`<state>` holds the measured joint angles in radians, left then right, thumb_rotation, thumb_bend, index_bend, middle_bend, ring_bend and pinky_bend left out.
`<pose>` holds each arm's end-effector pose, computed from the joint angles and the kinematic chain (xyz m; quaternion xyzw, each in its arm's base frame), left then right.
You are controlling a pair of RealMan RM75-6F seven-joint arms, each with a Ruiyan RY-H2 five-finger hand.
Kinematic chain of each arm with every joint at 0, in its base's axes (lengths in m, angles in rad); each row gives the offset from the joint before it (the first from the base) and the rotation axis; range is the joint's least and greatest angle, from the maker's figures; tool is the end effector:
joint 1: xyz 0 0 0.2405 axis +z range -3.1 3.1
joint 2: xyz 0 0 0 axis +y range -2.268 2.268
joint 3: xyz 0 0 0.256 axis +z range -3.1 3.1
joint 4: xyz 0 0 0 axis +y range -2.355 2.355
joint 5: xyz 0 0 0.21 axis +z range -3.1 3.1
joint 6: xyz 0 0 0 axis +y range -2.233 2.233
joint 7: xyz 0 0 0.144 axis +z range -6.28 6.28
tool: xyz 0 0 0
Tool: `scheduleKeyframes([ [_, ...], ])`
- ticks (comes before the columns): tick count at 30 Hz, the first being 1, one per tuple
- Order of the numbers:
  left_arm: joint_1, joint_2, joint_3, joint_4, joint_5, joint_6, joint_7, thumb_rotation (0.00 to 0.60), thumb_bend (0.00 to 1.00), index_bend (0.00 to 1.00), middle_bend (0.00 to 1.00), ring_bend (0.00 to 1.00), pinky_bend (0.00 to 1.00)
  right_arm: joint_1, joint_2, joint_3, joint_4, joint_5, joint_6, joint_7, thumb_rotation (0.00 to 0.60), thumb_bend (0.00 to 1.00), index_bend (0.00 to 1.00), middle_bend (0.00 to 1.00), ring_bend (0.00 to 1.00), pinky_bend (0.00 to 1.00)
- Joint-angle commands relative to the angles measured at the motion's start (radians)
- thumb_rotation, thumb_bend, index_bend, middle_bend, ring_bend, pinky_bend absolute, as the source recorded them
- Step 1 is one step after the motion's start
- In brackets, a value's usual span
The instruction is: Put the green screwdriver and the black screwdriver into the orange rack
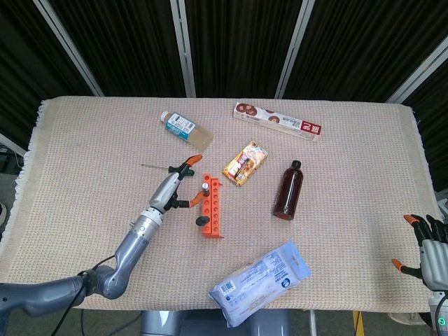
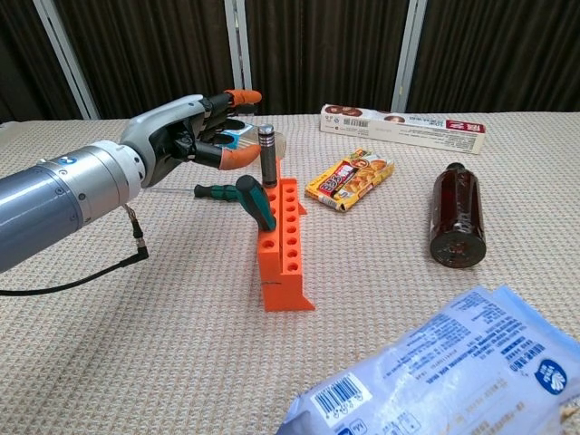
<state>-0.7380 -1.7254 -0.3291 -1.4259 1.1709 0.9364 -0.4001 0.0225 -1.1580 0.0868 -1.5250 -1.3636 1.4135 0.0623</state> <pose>-0.0939 0.3469 -0.0454 -0.5193 -0.6288 -0.5473 0.1882 -0.3548 -0.1667 0.1595 0.5335 -0.4494 0.3454 0.6277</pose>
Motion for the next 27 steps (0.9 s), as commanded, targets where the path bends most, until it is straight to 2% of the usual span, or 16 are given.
scheduleKeyframes([
  [1, 0.007, 0.006, 0.004, -0.008, 0.018, 0.022, 0.008, 0.6, 0.41, 0.0, 0.0, 0.0, 0.0, 0.001, 0.0, 0.0, 0.001, -0.001, -0.001, 0.001, 0.6, 0.0, 0.15, 0.13, 0.0, 0.06],
  [4, 0.038, 0.048, 0.02, -0.048, 0.072, 0.11, 0.082, 0.6, 0.41, 0.0, 0.0, 0.0, 0.0, 0.006, 0.004, 0.005, -0.002, -0.003, 0.0, -0.007, 0.6, 0.0, 0.15, 0.13, 0.0, 0.06],
  [6, 0.068, 0.092, 0.033, -0.073, 0.089, 0.178, 0.186, 0.6, 0.42, 0.01, 0.0, 0.0, 0.0, 0.013, 0.008, 0.01, -0.005, -0.005, 0.0, -0.019, 0.6, 0.0, 0.15, 0.13, 0.0, 0.06],
  [11, 0.148, 0.224, 0.078, -0.169, 0.056, 0.284, 0.463, 0.6, 0.45, 0.13, 0.0, 0.0, 0.0, 0.028, 0.013, 0.02, -0.015, -0.01, -0.001, -0.047, 0.6, 0.0, 0.15, 0.13, 0.0, 0.06],
  [14, 0.195, 0.282, 0.098, -0.217, 0.038, 0.347, 0.573, 0.6, 0.45, 0.18, 0.0, 0.0, 0.0, 0.035, 0.012, 0.027, -0.017, -0.012, 0.002, -0.059, 0.6, 0.0, 0.15, 0.13, 0.0, 0.06],
  [18, 0.265, 0.353, 0.121, -0.285, 0.025, 0.43, 0.636, 0.6, 0.45, 0.2, 0.0, 0.0, 0.0, 0.046, 0.002, 0.036, -0.014, -0.018, 0.01, -0.076, 0.6, 0.0, 0.14, 0.11, 0.0, 0.06],
  [21, 0.395, 0.457, 0.188, -0.355, 0.071, 0.575, 0.641, 0.6, 0.45, 0.2, 0.0, 0.0, 0.0, 0.059, -0.015, 0.049, -0.008, -0.048, 0.04, -0.096, 0.6, 0.0, 0.11, 0.06, 0.0, 0.06],
  [27, 0.506, 0.524, 0.271, -0.382, 0.133, 0.644, 0.571, 0.6, 0.45, 0.2, 0.0, 0.0, 0.0, 0.068, -0.02, 0.05, -0.015, -0.06, 0.048, -0.114, 0.6, 0.0, 0.07, 0.02, 0.0, 0.06],
])
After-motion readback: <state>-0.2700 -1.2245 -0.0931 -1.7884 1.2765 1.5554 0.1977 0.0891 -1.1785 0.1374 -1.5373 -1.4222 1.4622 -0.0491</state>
